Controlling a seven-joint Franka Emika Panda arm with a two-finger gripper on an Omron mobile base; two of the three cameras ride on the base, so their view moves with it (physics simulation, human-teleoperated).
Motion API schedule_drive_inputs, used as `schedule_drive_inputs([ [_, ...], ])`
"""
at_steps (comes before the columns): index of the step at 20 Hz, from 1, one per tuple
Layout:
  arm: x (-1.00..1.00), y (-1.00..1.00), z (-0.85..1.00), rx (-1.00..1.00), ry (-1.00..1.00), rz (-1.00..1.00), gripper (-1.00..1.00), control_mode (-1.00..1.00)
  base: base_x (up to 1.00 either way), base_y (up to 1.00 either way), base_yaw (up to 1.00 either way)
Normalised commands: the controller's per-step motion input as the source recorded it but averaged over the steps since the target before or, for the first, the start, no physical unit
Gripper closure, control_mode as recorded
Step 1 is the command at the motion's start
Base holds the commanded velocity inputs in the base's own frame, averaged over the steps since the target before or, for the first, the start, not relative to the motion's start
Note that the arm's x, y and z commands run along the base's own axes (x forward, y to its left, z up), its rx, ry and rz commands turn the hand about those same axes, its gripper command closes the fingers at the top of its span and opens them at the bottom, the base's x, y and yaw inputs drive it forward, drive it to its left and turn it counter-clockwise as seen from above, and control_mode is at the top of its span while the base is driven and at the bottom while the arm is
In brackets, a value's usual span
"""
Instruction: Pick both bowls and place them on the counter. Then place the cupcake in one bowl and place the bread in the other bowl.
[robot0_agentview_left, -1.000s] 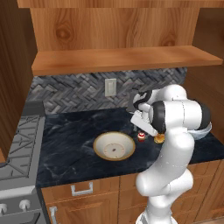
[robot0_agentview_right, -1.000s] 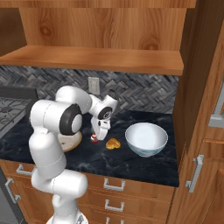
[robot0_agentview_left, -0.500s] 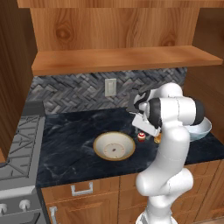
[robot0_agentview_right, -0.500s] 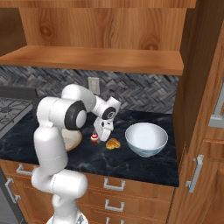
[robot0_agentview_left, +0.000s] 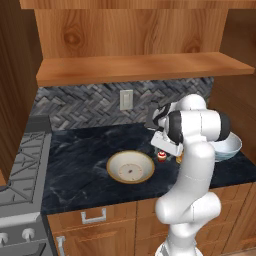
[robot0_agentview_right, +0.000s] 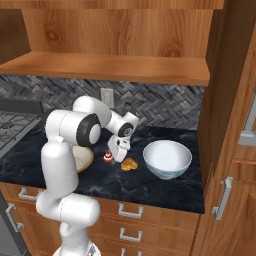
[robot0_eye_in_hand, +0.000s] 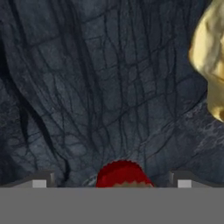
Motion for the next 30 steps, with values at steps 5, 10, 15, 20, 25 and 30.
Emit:
schedule_drive_inputs([
  [5,-0.09,0.00,0.00,0.00,0.00,-0.02,-1.00,-1.00,0.00,0.00,0.00],
  [10,-0.16,0.07,0.04,0.00,0.00,-0.02,-1.00,-1.00,0.00,0.00,0.00],
  [15,-0.10,0.15,0.13,0.00,0.00,-0.01,-1.00,-1.00,0.00,0.00,0.00],
  [20,-0.01,0.05,0.03,0.00,0.00,-0.01,-1.00,-1.00,0.00,0.00,0.00],
  [25,0.00,0.01,0.00,0.00,0.00,-0.02,1.00,-1.00,0.00,0.00,0.00],
  [30,0.00,0.00,0.01,0.00,0.00,-0.02,1.00,-1.00,0.00,0.00,0.00],
])
